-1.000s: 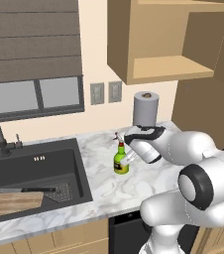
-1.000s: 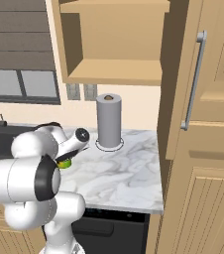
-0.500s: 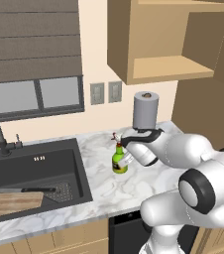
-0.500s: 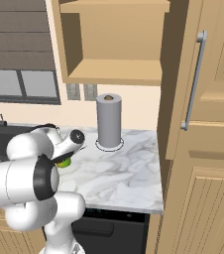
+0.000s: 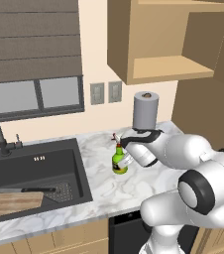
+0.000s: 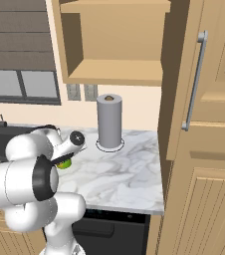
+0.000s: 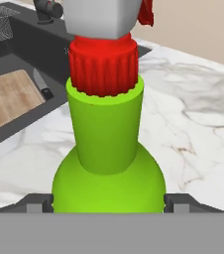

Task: Move the cutting board and knife to the sink. Then move spray from the cabinet to the counter.

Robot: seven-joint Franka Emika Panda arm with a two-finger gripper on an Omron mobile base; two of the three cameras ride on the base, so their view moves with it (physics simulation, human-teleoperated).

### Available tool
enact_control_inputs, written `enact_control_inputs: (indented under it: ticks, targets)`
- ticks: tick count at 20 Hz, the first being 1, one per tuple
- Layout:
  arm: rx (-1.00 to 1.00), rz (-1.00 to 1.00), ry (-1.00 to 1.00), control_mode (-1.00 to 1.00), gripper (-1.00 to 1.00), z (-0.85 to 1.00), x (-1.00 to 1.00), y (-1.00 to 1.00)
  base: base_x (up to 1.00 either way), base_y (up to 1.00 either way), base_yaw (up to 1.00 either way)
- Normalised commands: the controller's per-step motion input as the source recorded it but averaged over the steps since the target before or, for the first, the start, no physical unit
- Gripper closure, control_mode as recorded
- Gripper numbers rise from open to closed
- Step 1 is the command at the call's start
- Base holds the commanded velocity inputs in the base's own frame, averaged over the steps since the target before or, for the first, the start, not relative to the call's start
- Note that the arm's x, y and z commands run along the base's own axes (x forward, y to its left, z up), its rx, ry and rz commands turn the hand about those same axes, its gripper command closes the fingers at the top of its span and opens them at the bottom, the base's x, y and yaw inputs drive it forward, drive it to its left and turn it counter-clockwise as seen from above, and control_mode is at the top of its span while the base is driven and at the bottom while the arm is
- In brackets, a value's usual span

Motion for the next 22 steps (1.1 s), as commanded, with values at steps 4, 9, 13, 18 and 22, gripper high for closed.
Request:
enact_control_inputs:
  ticks: [4,9,13,18,22]
  targets:
    - [0.0,0.0,0.0,-1.0,-1.0,0.0,0.0,0.0,0.0,0.0,0.0]
    - [0.0,0.0,0.0,-1.0,-1.0,-0.01,0.0,0.0,0.0,0.0,0.0]
    - [0.0,0.0,0.0,-1.0,-1.0,-0.09,-0.03,0.0,0.0,0.0,0.0]
    - [0.0,0.0,0.0,-1.0,-1.0,-0.03,-0.03,-0.1,0.0,0.0,0.0]
    - [0.0,0.0,0.0,-1.0,-1.0,0.01,0.0,-0.22,0.0,0.0,0.0]
